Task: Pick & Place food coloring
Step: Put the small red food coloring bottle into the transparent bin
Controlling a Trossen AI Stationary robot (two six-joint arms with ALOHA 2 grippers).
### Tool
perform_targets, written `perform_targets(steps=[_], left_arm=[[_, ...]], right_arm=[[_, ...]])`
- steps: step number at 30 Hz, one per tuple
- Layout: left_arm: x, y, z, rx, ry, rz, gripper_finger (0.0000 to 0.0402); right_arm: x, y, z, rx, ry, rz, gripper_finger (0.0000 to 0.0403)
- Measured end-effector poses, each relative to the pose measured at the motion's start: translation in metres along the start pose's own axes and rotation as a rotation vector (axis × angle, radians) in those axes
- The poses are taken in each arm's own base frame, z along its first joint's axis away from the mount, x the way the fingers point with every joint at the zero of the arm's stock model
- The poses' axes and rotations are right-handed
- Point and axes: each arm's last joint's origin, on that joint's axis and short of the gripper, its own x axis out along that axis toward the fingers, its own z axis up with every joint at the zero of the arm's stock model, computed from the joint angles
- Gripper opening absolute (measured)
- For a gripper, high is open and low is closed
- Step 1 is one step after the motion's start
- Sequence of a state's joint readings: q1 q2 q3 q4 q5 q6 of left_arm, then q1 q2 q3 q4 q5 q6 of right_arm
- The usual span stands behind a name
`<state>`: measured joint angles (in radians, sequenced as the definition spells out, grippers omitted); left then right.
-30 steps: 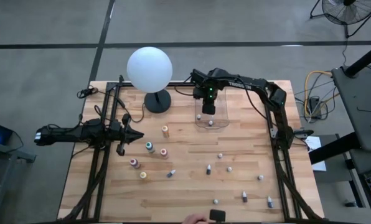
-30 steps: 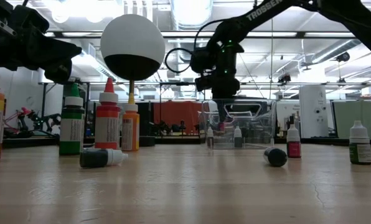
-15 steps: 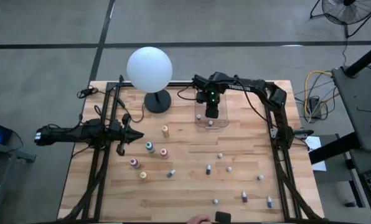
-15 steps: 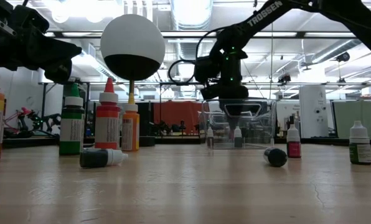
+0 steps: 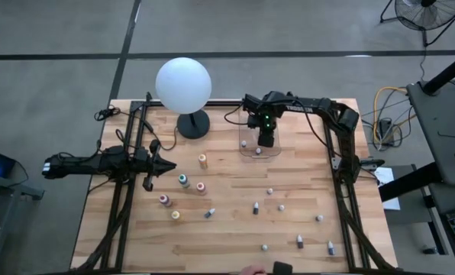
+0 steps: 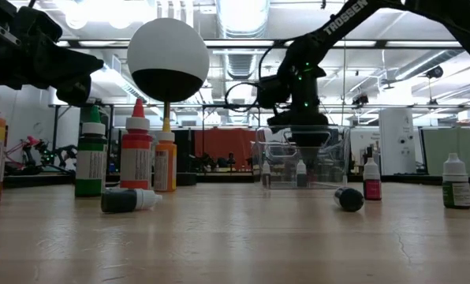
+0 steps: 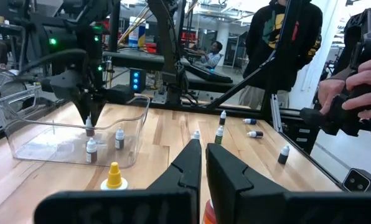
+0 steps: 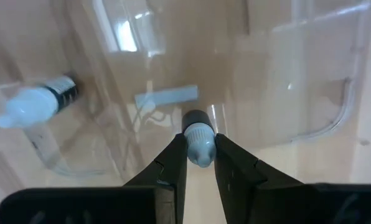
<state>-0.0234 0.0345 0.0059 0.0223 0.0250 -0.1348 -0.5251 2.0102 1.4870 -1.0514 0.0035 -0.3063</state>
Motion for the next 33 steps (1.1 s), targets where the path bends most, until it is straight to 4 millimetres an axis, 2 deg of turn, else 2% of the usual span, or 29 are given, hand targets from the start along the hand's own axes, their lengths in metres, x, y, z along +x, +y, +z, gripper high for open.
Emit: perform_targets(steps=[19,27,33], left_arm=[[0.0,0.0,0.0,0.0,0.0,0.0,0.0],[0.0,0.0,0.0,0.0,-0.001,0.0,0.0],[0.0,0.0,0.0,0.0,-0.001,0.0,0.0]], right_arm=[[-0.002,0.001,-0.001,0.018,-0.057,-0.016,0.006],[-0.003,0.001,-0.001,0.07,-0.061,-0.013,0.0107],[-0.014,0.002,-0.004,0.078,-0.09,-0.021,0.0143]])
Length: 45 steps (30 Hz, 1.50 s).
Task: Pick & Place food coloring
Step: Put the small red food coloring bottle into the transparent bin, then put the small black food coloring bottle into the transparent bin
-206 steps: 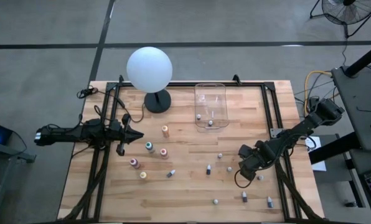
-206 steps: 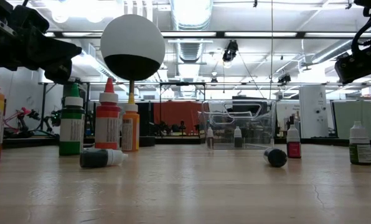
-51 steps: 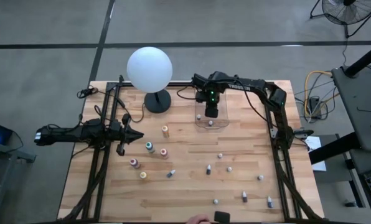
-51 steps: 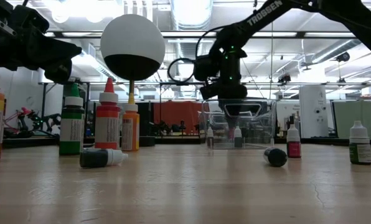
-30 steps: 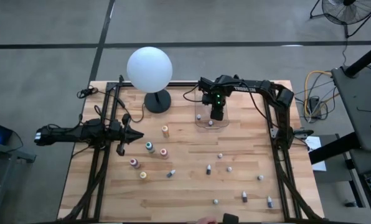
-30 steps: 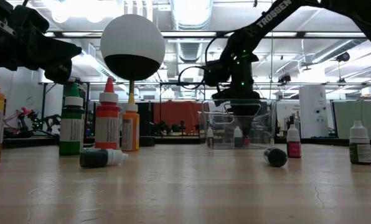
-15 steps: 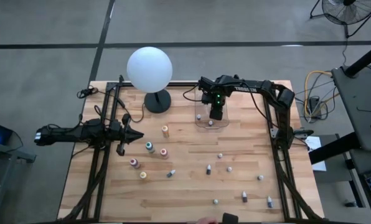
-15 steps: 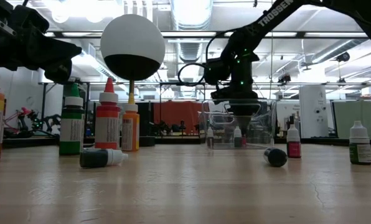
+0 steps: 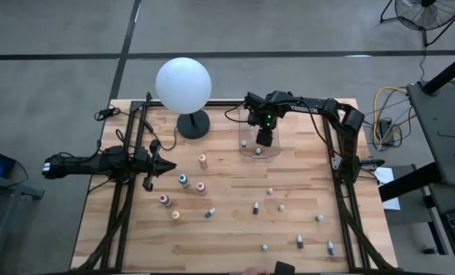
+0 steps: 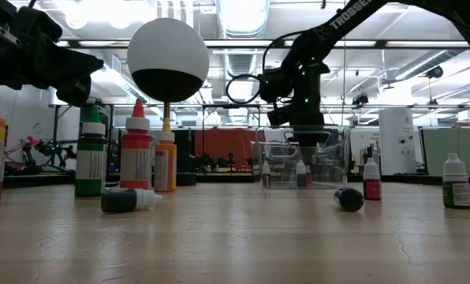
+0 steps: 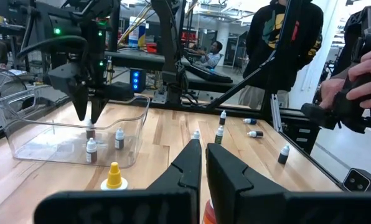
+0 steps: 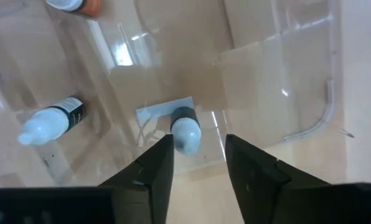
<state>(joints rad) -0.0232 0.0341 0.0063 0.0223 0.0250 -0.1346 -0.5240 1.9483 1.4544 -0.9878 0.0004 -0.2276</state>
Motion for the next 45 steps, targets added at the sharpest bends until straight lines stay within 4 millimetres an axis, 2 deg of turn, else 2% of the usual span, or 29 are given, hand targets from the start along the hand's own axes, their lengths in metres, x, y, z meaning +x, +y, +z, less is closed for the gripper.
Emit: perform_targets(steps=[9,15,21,27,32,38,45], left_arm=[[0.0,0.0,0.0,0.0,0.0,0.0,0.0],[0.0,0.0,0.0,0.0,0.0,0.0,0.0],[0.0,0.0,0.0,0.0,0.0,0.0,0.0],[0.0,0.0,0.0,0.0,0.0,0.0,0.0],[0.0,0.0,0.0,0.0,0.0,0.0,0.0],[0.0,0.0,0.0,0.0,0.0,0.0,0.0],[0.0,0.0,0.0,0.0,0.001,0.0,0.0]], right_arm=[[-0.031,0.003,-0.007,0.032,-0.078,-0.017,0.0174],[-0.065,0.021,-0.019,0.028,-0.115,-0.017,0.0191],[-0.098,0.041,-0.038,0.034,-0.152,-0.009,0.0209],[-0.118,0.056,-0.057,0.064,-0.13,0.005,0.0226],[-0.135,0.063,-0.073,0.078,-0.124,0.01,0.024],[-0.166,0.07,-0.094,0.068,-0.098,0.013,0.0247],[-0.194,0.082,-0.12,0.147,-0.097,0.03,0.0247]])
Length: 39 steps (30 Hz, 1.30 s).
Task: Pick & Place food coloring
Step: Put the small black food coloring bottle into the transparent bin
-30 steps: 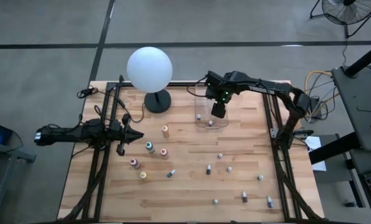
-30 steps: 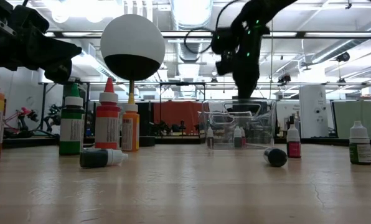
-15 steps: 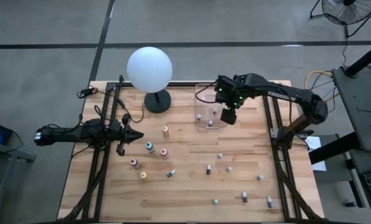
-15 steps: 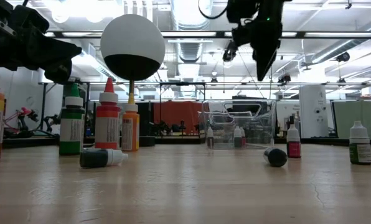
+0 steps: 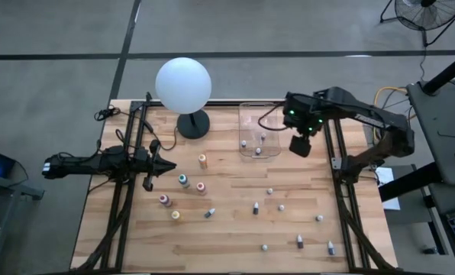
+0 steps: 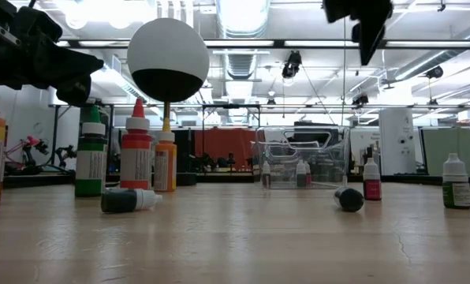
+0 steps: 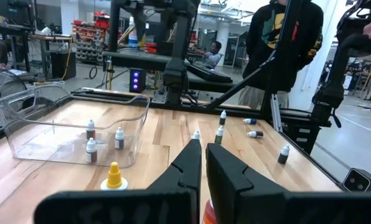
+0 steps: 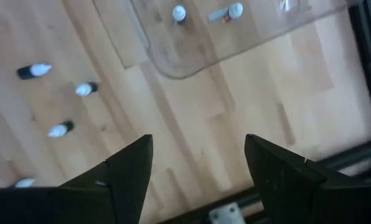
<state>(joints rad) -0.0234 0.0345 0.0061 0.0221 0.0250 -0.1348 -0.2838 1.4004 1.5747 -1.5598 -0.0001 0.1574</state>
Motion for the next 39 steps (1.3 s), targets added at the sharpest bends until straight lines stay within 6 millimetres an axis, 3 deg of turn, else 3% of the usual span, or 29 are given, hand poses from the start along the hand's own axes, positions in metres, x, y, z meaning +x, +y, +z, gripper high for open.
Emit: perform_targets(steps=[9,17,25,39], left_arm=[[0.0,0.0,0.0,0.0,0.0,0.0,0.0],[0.0,0.0,0.0,0.0,0.0,0.0,0.0],[0.0,0.0,0.0,0.0,0.0,0.0,0.0],[0.0,0.0,0.0,0.0,0.0,0.0,0.0]], right_arm=[[-0.027,0.02,-0.035,-0.038,-0.086,0.084,0.0249],[-0.033,0.033,-0.069,-0.062,-0.121,0.13,0.0242],[0.012,0.041,-0.104,-0.064,-0.04,0.153,0.0243],[0.075,0.074,-0.14,-0.019,0.081,0.232,0.0239]])
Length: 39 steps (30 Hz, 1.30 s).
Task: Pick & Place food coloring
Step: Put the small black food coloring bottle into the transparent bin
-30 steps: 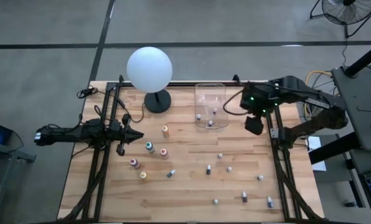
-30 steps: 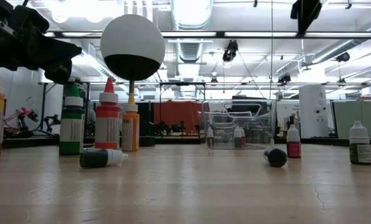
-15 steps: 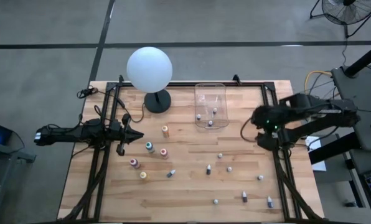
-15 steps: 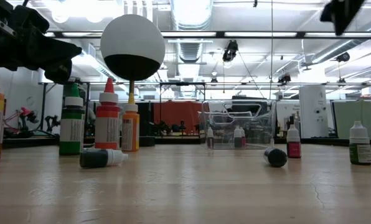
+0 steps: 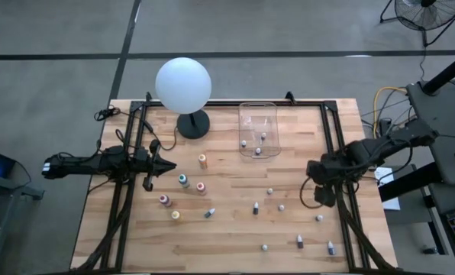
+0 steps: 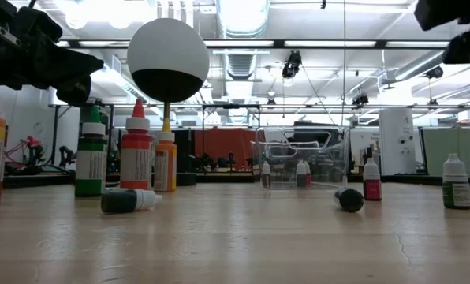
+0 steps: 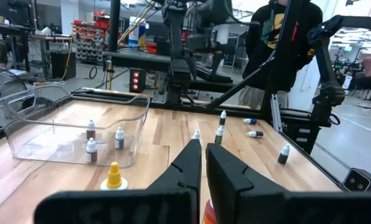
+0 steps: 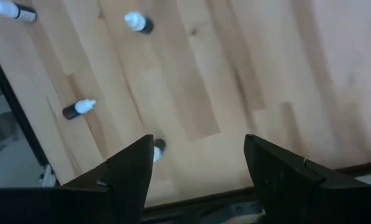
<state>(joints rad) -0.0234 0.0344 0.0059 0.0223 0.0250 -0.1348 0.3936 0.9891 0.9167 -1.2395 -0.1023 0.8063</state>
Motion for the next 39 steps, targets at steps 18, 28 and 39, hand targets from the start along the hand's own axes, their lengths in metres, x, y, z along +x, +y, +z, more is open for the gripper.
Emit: perform_targets(steps=[18,28,39], left_arm=[[0.0,0.0,0.0,0.0,0.0,0.0,0.0],[0.0,0.0,0.0,0.0,0.0,0.0,0.0],[0.0,0.0,0.0,0.0,0.0,0.0,0.0]], right_arm=[[0.053,0.034,-0.045,0.109,0.034,-0.025,0.0238],[0.07,0.053,-0.056,0.124,0.033,-0.028,0.0237],[0.093,0.057,-0.062,0.169,0.045,-0.056,0.0237]])
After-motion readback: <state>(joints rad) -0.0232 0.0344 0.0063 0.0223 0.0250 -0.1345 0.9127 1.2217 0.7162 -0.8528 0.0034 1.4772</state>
